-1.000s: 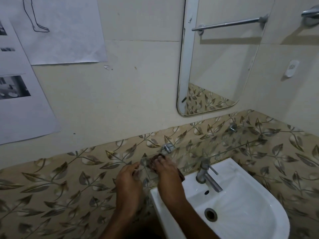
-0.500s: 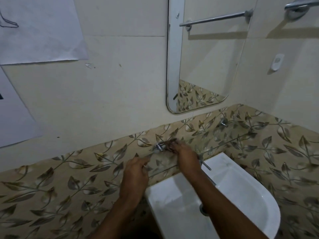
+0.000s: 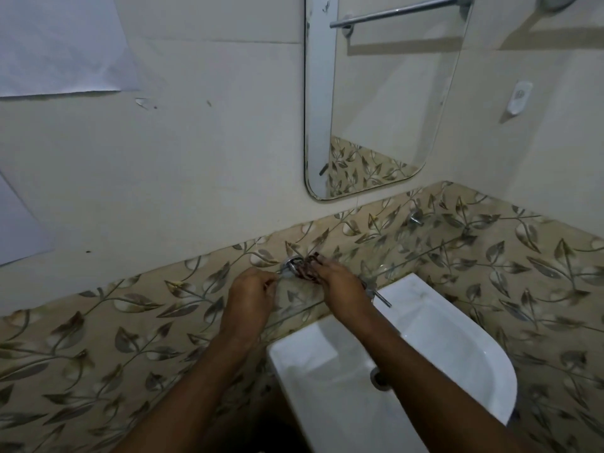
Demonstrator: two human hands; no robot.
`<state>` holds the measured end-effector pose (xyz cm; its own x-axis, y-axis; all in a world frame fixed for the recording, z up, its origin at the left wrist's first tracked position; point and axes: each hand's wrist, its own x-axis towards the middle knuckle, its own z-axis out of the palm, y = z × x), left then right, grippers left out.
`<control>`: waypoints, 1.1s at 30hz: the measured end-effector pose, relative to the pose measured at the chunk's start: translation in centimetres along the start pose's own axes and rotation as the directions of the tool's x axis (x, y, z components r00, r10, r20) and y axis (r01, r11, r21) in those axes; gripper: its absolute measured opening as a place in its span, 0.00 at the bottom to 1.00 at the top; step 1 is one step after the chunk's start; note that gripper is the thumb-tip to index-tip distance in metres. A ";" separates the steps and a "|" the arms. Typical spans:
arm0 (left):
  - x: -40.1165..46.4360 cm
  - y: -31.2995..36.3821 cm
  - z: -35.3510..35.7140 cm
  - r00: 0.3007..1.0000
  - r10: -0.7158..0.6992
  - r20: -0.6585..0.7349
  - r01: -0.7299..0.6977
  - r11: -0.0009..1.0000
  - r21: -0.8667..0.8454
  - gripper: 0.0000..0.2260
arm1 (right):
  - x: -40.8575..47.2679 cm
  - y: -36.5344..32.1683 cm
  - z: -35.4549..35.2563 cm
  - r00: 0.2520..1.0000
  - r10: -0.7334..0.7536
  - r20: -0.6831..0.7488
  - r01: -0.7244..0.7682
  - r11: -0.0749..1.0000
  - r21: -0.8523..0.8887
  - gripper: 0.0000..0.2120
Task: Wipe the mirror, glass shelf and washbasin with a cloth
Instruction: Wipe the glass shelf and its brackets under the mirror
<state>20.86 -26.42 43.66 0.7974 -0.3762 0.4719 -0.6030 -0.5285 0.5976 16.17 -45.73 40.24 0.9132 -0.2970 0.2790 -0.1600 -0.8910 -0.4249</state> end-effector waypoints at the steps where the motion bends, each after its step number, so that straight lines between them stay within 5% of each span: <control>1: 0.1 0.0 0.0 1.000 0.006 0.009 -0.006 1.000 -0.002 0.08 | 0.3 0.7 -0.5 1.000 0.014 0.000 -0.014 1.000 -0.014 0.25; 12: 0.3 -0.4 0.9 0.999 0.022 0.025 -0.022 1.000 0.003 0.06 | 4.0 6.8 -4.4 0.934 0.332 -0.131 -0.349 0.925 -0.152 0.26; 22: 1.3 0.3 2.4 0.997 0.067 0.032 -0.069 0.996 0.065 0.04 | -0.7 -4.3 1.6 0.997 0.029 -0.071 -0.038 0.991 -0.130 0.23; 27: 2.0 0.0 3.0 0.998 0.060 0.037 -0.063 0.996 0.070 0.07 | 0.3 -1.2 0.6 0.997 -0.073 0.015 0.073 0.997 -0.028 0.20; 33: 2.3 0.1 3.7 0.998 0.036 0.054 -0.040 0.996 0.078 0.07 | 2.3 4.1 -2.9 0.999 0.034 -0.020 -0.035 0.997 -0.068 0.19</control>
<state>22.76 -30.15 42.38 0.7755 -0.4357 0.4570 -0.6306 -0.5710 0.5257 16.48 -51.03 41.67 0.8994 -0.3342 0.2818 -0.2173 -0.9011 -0.3753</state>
